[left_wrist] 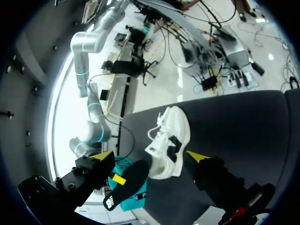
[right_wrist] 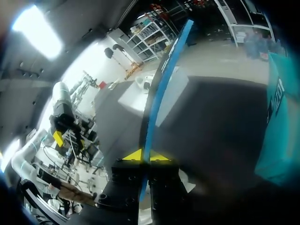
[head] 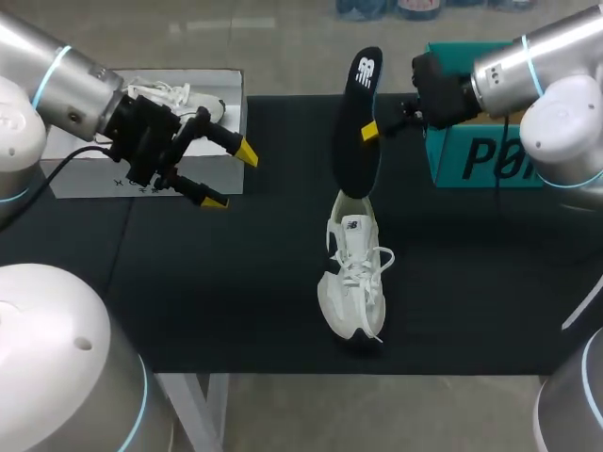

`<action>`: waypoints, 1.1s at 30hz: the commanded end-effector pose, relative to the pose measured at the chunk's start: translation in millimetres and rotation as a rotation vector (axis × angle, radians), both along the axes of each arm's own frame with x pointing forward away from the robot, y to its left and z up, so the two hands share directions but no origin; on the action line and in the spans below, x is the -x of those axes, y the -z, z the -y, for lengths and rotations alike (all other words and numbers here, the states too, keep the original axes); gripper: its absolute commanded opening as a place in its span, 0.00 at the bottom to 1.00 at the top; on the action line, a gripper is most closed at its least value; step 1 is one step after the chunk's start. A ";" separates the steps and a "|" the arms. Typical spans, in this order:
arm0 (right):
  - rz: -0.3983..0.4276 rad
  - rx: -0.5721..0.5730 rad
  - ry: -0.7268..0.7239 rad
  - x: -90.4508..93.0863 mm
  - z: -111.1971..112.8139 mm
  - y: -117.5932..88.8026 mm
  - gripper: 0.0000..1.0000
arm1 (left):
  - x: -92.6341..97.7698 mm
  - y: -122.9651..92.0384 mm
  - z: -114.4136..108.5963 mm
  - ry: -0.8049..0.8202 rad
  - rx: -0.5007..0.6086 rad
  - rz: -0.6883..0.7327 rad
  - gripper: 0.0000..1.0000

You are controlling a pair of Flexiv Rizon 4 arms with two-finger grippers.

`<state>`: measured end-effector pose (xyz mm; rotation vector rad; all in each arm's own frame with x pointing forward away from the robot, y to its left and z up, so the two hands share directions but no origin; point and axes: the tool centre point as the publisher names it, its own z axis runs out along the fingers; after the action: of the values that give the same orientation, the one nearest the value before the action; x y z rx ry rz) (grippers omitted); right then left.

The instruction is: Take the shoe out of the shoebox, open the shoe tongue, remove and reinsert the insole, then place the shoe into the shoebox

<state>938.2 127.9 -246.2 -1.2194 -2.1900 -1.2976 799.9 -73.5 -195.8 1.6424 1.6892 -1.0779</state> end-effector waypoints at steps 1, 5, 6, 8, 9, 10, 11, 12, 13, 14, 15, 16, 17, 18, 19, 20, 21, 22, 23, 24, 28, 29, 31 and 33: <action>-0.001 -0.018 0.002 -1.7 2.5 17.4 0.00 | -0.1 -0.5 -0.7 0.002 -0.003 0.000 1.00; 0.007 -0.024 0.005 -1.3 6.4 27.5 0.00 | -0.1 -0.5 -0.7 0.002 -0.003 0.000 1.00; 0.008 -0.026 0.007 0.0 7.9 30.4 0.00 | -0.1 -0.5 -0.7 0.002 -0.003 0.000 1.00; 0.007 -0.027 0.010 2.2 9.2 34.5 0.00 | -0.1 -0.5 -0.7 0.002 -0.003 0.000 1.00; 0.006 -0.027 0.011 4.0 9.8 36.8 0.00 | -0.1 -0.5 -0.7 0.002 -0.003 0.000 1.00; 0.006 -0.028 0.012 6.0 10.1 40.2 0.00 | -0.1 -0.5 -0.7 0.002 -0.003 0.000 1.00; 0.007 -0.029 0.011 7.5 10.2 42.0 0.00 | -0.1 -0.5 -0.7 0.002 -0.003 0.000 1.00; 0.008 -0.030 0.011 8.8 10.2 43.3 0.00 | -0.1 -0.5 -0.7 0.002 -0.003 0.000 1.00; 0.009 -0.032 0.010 10.8 10.5 45.5 0.00 | -0.1 -0.5 -0.7 0.002 -0.003 0.000 1.00; 0.010 -0.034 0.010 12.6 10.7 46.6 0.00 | -0.1 -0.5 -0.7 0.002 -0.003 0.000 1.00; 0.009 -0.036 0.010 14.2 10.8 48.0 0.00 | -0.1 -0.5 -0.7 0.002 -0.003 0.000 1.00; 0.007 -0.041 0.009 16.1 10.8 48.9 0.00 | -0.1 -0.5 -0.7 0.002 -0.003 0.000 1.00; 0.005 -0.045 0.009 17.9 11.0 49.6 0.00 | -0.1 -0.5 -0.7 0.002 -0.003 0.000 1.00; 0.005 -0.046 0.009 20.3 10.8 49.8 0.00 | -0.1 -0.5 -0.7 0.002 -0.003 0.000 1.00; 0.005 -0.053 0.008 22.4 10.3 50.0 0.00 | -0.1 -0.5 -0.7 0.002 -0.003 0.000 1.00; 0.006 -0.054 0.003 25.2 9.2 50.1 0.00 | -0.1 -0.5 -0.7 0.002 -0.003 0.000 1.00; 0.009 -0.052 -0.002 27.5 8.2 50.3 0.00 | -0.1 -0.5 -0.7 0.002 -0.003 0.000 1.00; 0.011 -0.051 -0.005 30.3 7.3 50.2 0.00 | -0.1 -0.5 -0.7 0.002 -0.003 0.000 1.00; 0.013 -0.051 -0.007 32.8 6.7 50.3 0.00 | -0.1 -0.5 -0.7 0.002 -0.003 0.000 1.00; 0.016 -0.050 -0.013 35.8 5.6 50.8 0.00 | -0.1 -0.5 -0.7 0.002 -0.003 0.000 1.00; 0.031 -0.032 -0.034 48.4 0.8 56.5 0.00 | -0.1 -0.5 -0.7 0.002 -0.003 0.000 1.00; 0.032 -0.030 -0.036 51.4 -0.3 59.1 0.00 | -0.1 -0.5 -0.7 0.002 -0.003 0.000 1.00; 0.030 -0.025 -0.042 57.3 -2.3 64.1 0.00 | -0.1 -0.5 -0.7 0.002 -0.003 0.000 1.00; 0.027 -0.025 -0.043 62.2 -4.0 69.6 0.00 | -0.1 -0.5 -0.7 0.002 -0.003 0.000 1.00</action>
<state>882.6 129.9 -310.2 -1.1338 -2.2021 -1.3129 800.0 -73.2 -195.6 1.6433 1.6892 -1.0781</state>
